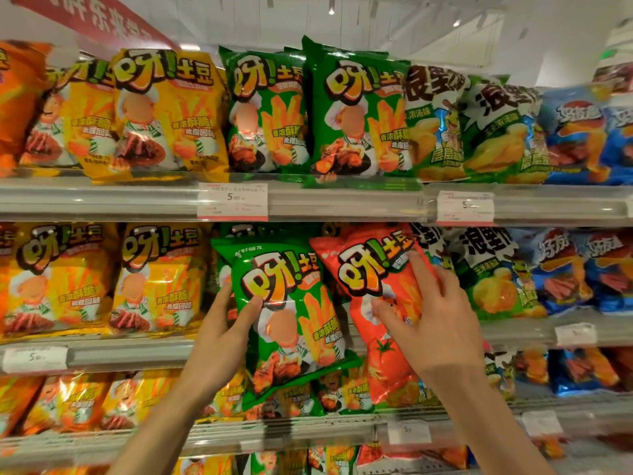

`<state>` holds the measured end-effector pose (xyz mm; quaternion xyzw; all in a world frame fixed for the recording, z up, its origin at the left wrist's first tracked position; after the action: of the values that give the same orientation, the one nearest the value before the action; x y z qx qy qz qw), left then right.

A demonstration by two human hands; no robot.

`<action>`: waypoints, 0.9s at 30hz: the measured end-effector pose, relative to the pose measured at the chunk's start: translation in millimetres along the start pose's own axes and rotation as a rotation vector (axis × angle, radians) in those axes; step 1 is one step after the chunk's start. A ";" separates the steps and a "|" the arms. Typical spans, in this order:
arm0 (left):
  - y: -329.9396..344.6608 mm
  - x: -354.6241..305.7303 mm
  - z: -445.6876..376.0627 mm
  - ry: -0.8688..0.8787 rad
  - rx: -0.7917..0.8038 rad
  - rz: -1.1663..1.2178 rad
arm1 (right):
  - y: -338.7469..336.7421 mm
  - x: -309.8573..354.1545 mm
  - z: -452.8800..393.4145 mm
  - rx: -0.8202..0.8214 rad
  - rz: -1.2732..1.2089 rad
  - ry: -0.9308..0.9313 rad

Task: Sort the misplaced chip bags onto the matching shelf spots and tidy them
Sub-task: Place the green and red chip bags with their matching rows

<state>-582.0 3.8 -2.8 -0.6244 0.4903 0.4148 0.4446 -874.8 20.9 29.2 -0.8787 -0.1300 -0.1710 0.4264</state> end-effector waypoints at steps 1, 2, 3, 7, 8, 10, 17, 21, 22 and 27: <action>5.4 1.0 -2.2 -0.003 0.002 0.008 | -2.4 -2.8 4.1 -0.013 -0.004 -0.020; 9.9 1.0 -3.5 -0.005 0.000 0.004 | -4.7 -5.8 8.7 -0.024 -0.015 -0.043; 13.1 1.1 -4.1 0.002 -0.005 -0.011 | -7.2 -9.0 13.0 -0.030 -0.032 -0.065; 26.1 3.0 -6.1 0.039 -0.003 -0.076 | -13.1 -25.3 22.7 -0.047 -0.073 -0.122; 29.7 4.0 -7.1 0.033 0.003 -0.084 | -12.5 -29.1 24.2 -0.048 -0.077 -0.136; 38.2 1.3 -7.8 0.021 0.000 -0.105 | -11.3 -37.4 27.8 -0.061 -0.086 -0.179; 53.9 -10.5 -15.2 0.042 -0.047 -0.173 | -8.3 -68.1 29.4 -0.121 -0.075 -0.137; 76.8 -18.3 -24.2 0.073 0.016 -0.191 | -7.6 -84.1 23.9 -0.133 -0.127 0.002; 83.9 -21.1 -27.1 0.087 0.024 -0.184 | -8.0 -86.4 23.2 -0.137 -0.133 0.029; 110.8 -34.2 -49.3 0.117 0.008 -0.251 | -12.8 -92.0 21.5 -0.159 -0.157 0.088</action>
<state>-692.7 -49.0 26.3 -0.7022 0.4351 0.3167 0.4661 -959.0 38.1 -12.0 -0.8885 -0.1655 -0.2522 0.3457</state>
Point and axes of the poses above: each hand's wrist, its own z-axis away from the middle knuckle, its own y-axis out of the palm, x = y × z, the point moved 4 cm from there along -z, towards the middle knuckle, and after that the axes turned 1 degree about x, right-handed, at the moved point
